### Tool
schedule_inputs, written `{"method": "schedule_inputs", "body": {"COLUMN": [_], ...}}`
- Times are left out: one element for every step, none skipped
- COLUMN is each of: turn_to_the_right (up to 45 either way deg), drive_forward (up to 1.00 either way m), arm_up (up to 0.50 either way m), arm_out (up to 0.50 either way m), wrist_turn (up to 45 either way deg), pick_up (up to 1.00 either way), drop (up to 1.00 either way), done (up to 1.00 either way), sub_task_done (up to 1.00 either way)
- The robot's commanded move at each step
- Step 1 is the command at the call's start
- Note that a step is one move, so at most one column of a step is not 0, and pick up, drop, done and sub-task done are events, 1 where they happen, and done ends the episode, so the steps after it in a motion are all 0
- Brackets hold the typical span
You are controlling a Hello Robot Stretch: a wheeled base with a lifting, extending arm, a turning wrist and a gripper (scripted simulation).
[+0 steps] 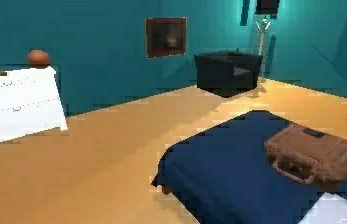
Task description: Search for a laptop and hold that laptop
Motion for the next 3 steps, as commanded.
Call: {"method": "schedule_inputs", "body": {"turn_to_the_right": [45.0,27.0,0.0], "drive_forward": [0.0,0.0,0.5], "arm_up": [0.0,0.0,0.0], "arm_out": [0.0,0.0,0.0], "wrist_turn": [0.0,0.0,0.0], "pick_up": [0.0,0.0,0.0], "drop": [0.0,0.0,0.0], "done": [0.0,0.0,0.0], "sub_task_done": [0.0,0.0,0.0]}}
